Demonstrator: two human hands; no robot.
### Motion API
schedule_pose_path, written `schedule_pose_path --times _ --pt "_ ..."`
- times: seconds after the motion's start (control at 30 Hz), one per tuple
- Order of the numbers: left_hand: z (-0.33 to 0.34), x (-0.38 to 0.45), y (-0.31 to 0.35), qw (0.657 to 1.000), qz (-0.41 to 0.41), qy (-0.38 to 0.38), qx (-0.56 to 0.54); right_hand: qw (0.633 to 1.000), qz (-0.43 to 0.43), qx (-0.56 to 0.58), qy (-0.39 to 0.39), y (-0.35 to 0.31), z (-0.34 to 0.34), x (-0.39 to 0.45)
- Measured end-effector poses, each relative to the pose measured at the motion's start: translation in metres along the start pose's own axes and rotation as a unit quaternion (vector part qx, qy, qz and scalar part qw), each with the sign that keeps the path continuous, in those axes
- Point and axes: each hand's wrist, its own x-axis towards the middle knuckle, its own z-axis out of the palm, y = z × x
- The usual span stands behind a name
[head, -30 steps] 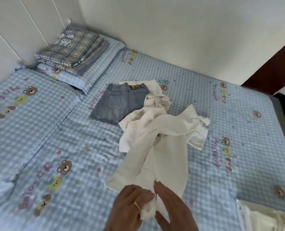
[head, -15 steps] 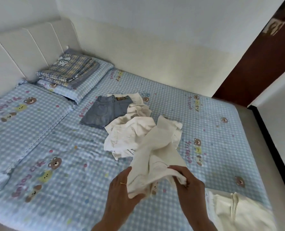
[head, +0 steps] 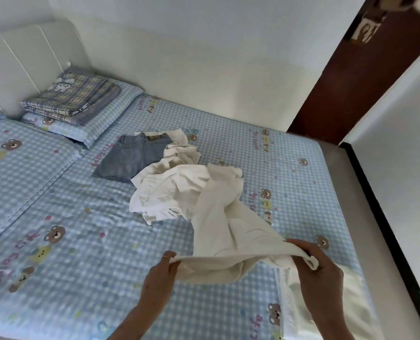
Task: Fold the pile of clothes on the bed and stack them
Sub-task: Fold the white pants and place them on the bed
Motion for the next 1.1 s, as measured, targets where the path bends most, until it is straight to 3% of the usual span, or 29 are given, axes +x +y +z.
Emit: schedule_pose_path --times 0.13,0.23,0.33,0.4,0.6,0.8,0.97,1.1 --pt "-0.009 0.006 0.037 0.966 -0.075 0.003 -0.246 1.000 -0.007 0.004 0.015 0.005 -0.015 0.006" --pt "-0.040 0.022 0.079 0.944 0.011 -0.006 -0.329 0.999 -0.005 0.026 0.034 0.009 -0.028 0.026" --pt "-0.066 0.029 0.117 0.963 0.139 -0.022 -0.229 0.998 0.003 0.041 0.040 0.005 -0.032 0.050" --pt "-0.074 0.032 0.136 0.968 0.208 0.055 -0.127 0.997 -0.012 0.044 0.054 -0.003 -0.035 0.066" --pt "-0.096 0.059 0.158 0.914 0.357 0.195 -0.003 0.995 -0.040 0.057 0.076 -0.027 -0.049 0.126" --pt "-0.125 0.065 0.164 0.853 0.477 0.199 0.070 0.992 -0.066 0.050 0.092 -0.066 -0.063 0.169" --pt "-0.135 0.060 0.176 0.841 0.500 0.195 0.069 0.991 -0.058 0.070 0.095 -0.091 -0.068 0.188" --pt "-0.087 0.018 0.173 0.829 0.535 0.154 0.045 0.991 -0.082 0.067 0.084 -0.112 -0.058 0.192"
